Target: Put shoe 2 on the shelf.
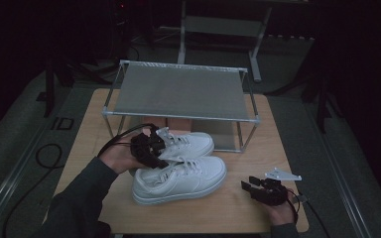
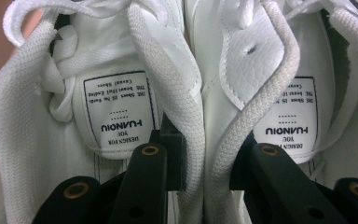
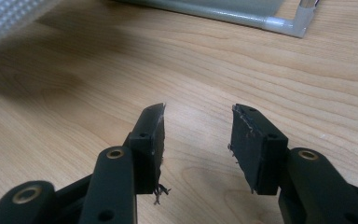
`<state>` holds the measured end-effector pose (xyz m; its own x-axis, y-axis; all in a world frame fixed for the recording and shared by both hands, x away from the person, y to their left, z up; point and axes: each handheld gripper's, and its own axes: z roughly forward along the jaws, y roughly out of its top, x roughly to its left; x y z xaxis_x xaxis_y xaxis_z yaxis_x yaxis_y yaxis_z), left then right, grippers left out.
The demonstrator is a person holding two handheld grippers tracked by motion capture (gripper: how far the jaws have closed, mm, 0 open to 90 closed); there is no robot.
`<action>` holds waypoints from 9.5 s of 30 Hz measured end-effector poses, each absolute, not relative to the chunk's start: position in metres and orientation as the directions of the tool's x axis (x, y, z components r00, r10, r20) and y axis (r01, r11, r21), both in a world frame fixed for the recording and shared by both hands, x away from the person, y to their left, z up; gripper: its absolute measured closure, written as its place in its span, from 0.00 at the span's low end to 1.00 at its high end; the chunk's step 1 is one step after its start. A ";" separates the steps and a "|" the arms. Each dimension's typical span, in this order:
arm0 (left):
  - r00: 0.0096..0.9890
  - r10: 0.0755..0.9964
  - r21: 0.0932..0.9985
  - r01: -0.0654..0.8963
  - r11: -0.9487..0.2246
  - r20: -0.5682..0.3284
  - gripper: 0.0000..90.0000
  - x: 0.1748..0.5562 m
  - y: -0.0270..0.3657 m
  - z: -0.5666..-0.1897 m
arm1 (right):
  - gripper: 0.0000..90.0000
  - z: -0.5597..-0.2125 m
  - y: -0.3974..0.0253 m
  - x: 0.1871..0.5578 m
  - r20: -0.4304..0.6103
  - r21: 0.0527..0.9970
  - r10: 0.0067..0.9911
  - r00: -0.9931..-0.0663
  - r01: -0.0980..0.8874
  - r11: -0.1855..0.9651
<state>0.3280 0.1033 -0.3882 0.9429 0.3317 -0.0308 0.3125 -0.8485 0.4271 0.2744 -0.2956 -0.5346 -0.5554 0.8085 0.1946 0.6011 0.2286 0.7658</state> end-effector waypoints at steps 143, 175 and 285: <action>0.851 0.523 0.539 0.419 -0.730 0.046 0.84 0.366 0.143 -0.280 | 0.59 -0.535 -0.298 0.274 0.196 0.766 0.810 -0.552 0.602 0.225; 0.773 0.633 0.546 0.514 -0.662 0.038 0.84 0.397 0.143 -0.281 | 0.59 -0.535 -0.299 0.273 0.196 0.767 0.815 -0.546 0.603 0.219; 0.355 0.935 0.574 0.765 -0.293 0.005 0.84 0.483 0.120 -0.283 | 0.60 -0.533 -0.302 0.274 0.199 0.775 0.813 -0.547 0.595 0.211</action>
<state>0.4830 0.1200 -0.2830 0.3547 0.9350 0.0049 0.7649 -0.2932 0.5735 0.2740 -0.3024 -0.5328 -0.5471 0.8131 0.1988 0.5954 0.2110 0.7752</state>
